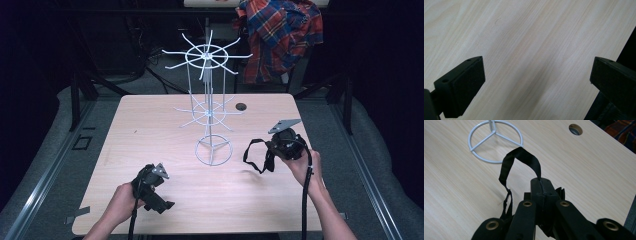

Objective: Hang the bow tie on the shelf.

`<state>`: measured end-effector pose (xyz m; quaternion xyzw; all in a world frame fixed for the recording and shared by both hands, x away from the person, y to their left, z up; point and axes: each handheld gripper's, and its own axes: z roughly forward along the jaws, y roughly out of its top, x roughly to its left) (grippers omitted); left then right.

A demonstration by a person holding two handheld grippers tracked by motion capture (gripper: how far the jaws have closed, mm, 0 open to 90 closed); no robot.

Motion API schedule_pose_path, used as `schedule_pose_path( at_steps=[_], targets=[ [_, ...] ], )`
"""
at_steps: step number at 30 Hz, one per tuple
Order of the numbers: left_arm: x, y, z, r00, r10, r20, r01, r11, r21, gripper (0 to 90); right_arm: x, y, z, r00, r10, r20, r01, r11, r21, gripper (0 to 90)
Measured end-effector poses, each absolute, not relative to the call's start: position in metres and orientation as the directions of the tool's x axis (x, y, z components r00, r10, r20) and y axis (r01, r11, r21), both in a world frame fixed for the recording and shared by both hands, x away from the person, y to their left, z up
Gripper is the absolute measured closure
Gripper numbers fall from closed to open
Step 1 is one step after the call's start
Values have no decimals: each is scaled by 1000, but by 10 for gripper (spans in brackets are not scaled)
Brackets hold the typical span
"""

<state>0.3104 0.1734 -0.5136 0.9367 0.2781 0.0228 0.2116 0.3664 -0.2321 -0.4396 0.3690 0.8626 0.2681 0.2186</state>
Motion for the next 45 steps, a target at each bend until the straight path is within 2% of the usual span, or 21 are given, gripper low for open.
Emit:
schedule_pose_path(
  at_steps=[22, 45],
  targets=[
    [310, 173, -514, 847, 527, -74, 509, -762, 400, 0, 359, -223, -425, -644, 734, -216, 464, 599, 652, 900],
    [309, 173, -514, 850, 520, -83, 505, -761, 408, 1, 370, -206, -414, -650, 717, -251, 421, 615, 666, 900]
  ],
)
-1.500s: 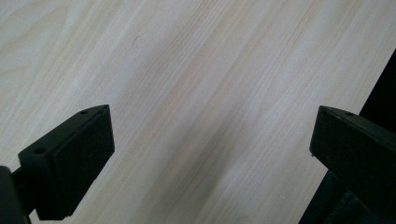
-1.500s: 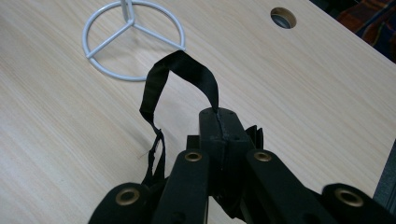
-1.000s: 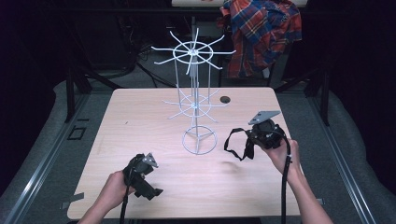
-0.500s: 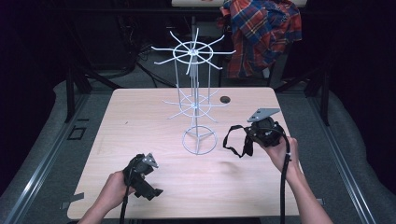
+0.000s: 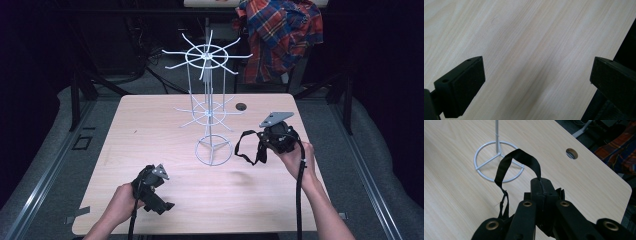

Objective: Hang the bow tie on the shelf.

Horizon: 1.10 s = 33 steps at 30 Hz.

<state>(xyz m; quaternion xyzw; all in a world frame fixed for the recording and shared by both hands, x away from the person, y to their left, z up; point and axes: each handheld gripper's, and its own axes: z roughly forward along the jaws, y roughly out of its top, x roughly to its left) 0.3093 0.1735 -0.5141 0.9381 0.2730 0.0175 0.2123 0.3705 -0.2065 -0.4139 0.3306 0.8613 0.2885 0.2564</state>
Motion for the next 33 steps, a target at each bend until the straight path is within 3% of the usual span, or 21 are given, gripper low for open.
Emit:
schedule_pose_path(
  at_steps=[33],
  targets=[
    [309, 174, -514, 853, 514, -86, 501, -763, 407, 1, 400, -200, -378, -633, 739, -229, 372, 550, 747, 900]
  ],
)
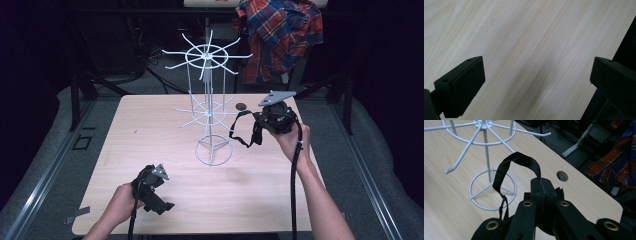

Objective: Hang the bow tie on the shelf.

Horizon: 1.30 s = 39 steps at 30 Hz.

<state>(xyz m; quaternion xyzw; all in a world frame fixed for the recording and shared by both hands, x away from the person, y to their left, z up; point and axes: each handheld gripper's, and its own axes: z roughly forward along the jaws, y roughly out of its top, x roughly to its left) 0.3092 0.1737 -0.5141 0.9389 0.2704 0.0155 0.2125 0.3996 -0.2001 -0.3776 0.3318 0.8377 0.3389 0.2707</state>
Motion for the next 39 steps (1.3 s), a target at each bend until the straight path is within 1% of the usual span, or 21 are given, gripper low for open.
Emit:
schedule_pose_path(
  at_steps=[8, 14, 15, 25, 29, 34, 39],
  targets=[
    [310, 174, -514, 854, 514, -84, 501, -766, 403, 1, 409, -199, -373, -626, 753, -201, 386, 524, 759, 900],
    [309, 174, -515, 855, 511, -85, 499, -770, 398, 1, 420, -200, -379, -624, 767, -151, 413, 487, 769, 900],
    [309, 173, -515, 854, 514, -84, 501, -768, 399, 1, 424, -200, -382, -625, 770, -129, 426, 474, 771, 900],
    [309, 173, -515, 854, 513, -84, 500, -769, 398, 0, 435, -201, -394, -625, 779, -60, 470, 435, 768, 900],
    [309, 173, -515, 855, 512, -83, 500, -770, 397, 1, 436, -200, -397, -621, 781, -60, 476, 437, 763, 900],
    [309, 173, -515, 859, 506, -84, 495, -776, 390, 1, 434, -193, -406, -625, 774, -98, 476, 478, 738, 899],
    [309, 173, -516, 859, 504, -88, 496, -777, 388, 1, 434, -188, -409, -630, 768, -112, 475, 496, 727, 899]
  ],
)
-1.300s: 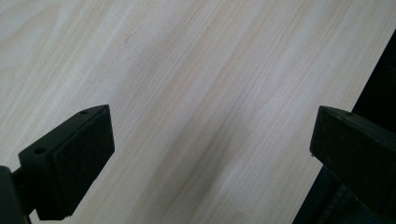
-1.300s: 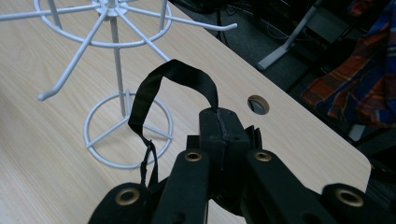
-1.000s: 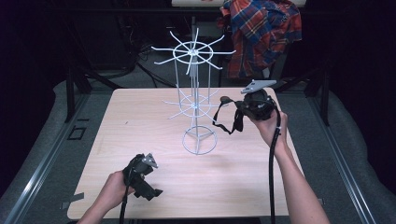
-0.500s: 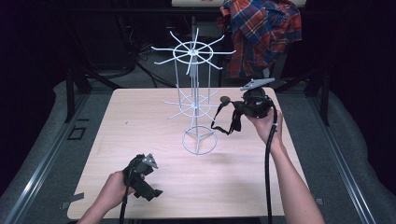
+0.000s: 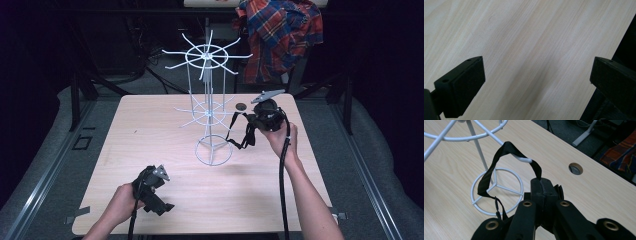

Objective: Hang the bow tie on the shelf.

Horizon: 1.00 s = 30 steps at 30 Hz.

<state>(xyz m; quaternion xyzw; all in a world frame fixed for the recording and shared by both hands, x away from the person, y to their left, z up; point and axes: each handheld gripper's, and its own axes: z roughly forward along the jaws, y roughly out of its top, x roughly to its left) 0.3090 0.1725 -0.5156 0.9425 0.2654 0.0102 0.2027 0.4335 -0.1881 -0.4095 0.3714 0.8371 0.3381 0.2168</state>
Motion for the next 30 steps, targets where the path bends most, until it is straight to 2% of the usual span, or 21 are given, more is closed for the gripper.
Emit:
schedule_pose_path(
  at_steps=[24, 30],
  targets=[
    [309, 172, -516, 861, 501, -83, 492, -782, 383, 1, 435, -158, -420, -663, 736, -136, 458, 543, 704, 899],
    [309, 172, -517, 861, 501, -84, 492, -783, 381, 1, 436, -156, -422, -675, 729, -112, 467, 539, 701, 898]
  ],
)
